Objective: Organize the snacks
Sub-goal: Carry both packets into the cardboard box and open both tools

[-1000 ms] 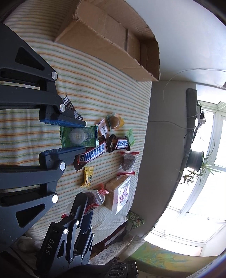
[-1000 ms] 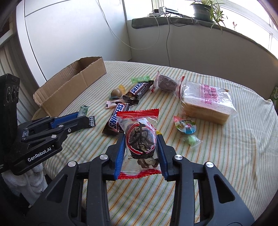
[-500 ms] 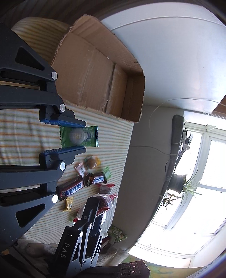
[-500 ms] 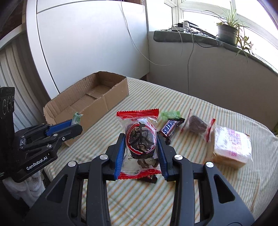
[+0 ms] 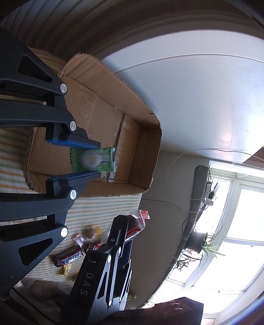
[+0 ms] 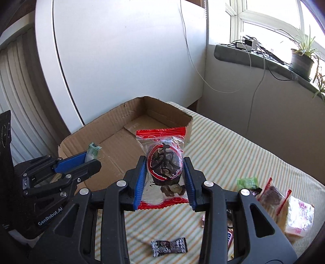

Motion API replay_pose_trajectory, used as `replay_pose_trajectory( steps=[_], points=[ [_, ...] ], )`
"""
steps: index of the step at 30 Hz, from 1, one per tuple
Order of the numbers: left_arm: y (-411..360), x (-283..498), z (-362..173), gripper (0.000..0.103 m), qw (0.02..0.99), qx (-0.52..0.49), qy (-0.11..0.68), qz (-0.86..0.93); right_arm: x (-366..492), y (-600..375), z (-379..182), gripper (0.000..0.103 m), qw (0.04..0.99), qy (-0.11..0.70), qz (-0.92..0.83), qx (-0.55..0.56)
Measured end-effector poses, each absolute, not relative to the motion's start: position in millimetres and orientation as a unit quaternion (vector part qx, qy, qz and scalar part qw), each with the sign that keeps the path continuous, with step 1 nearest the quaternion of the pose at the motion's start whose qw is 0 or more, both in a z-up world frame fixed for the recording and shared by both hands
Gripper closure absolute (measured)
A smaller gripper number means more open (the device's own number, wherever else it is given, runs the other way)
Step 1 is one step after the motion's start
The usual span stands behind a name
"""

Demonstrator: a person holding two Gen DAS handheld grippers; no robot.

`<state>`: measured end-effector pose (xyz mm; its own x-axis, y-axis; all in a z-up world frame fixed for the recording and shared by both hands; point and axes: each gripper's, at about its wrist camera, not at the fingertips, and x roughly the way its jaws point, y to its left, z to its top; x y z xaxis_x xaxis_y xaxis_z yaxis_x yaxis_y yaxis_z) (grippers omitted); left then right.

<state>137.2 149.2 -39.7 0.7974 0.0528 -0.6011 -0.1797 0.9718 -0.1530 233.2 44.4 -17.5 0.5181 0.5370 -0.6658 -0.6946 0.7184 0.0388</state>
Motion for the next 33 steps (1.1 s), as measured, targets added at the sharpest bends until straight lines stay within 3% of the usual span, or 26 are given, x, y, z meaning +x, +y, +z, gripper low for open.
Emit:
replay_pose_trajectory(
  steps=[18,20,22,26,30,33],
  points=[
    [175,139,-49,0.082,0.937,-0.109,0.318,0.092,249,92,-39,0.064,0.843,0.354,0.381,-0.137],
    [176,139,-50,0.08,0.937,-0.11,0.319,0.096,249,91,-38,0.047,0.845,0.351,0.378,-0.138],
    [177,138,-50,0.076,0.936,-0.111,0.318,0.097,248,89,-37,0.039,0.847,0.348,0.378,-0.137],
    [177,137,-49,0.066,0.936,-0.111,0.317,0.102,247,87,-33,0.032,0.85,0.344,0.373,-0.138],
    [176,135,-47,0.056,0.938,-0.106,0.312,0.108,246,84,-30,0.032,0.855,0.339,0.366,-0.141],
    [174,134,-45,0.056,0.938,-0.106,0.311,0.107,247,78,-27,0.024,0.858,0.338,0.362,-0.135]
  ],
)
